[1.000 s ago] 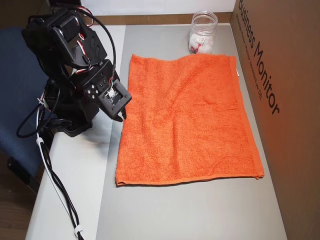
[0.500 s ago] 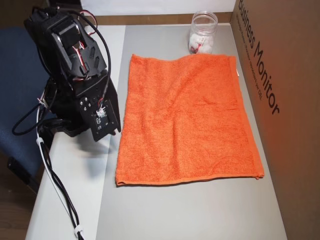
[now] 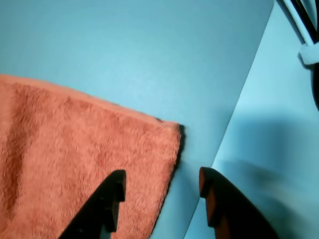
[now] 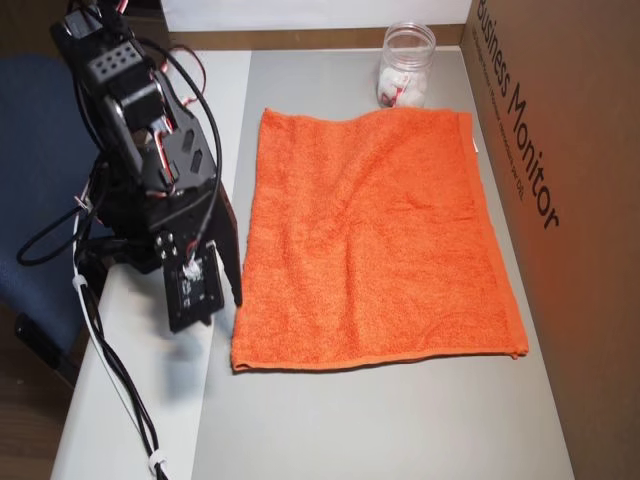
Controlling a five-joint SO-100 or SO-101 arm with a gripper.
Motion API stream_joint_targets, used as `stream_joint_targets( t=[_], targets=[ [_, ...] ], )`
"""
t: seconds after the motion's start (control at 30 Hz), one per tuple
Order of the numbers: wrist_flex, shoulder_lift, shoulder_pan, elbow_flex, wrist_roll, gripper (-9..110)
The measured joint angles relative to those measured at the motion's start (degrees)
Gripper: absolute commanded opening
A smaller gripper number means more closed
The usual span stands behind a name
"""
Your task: Fold the blanket.
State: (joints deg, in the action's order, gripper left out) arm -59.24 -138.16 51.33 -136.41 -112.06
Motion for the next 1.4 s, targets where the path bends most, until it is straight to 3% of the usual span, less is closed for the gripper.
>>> stream_joint_targets(
  t=[0.43, 0.6, 1.4],
  targets=[
    [5.45, 12.74, 0.18, -1.05, 0.00, 15],
    [13.54, 16.70, 0.09, -5.71, 0.00, 15],
    [34.45, 17.31, -3.16, -19.60, 0.00, 15]
  ],
)
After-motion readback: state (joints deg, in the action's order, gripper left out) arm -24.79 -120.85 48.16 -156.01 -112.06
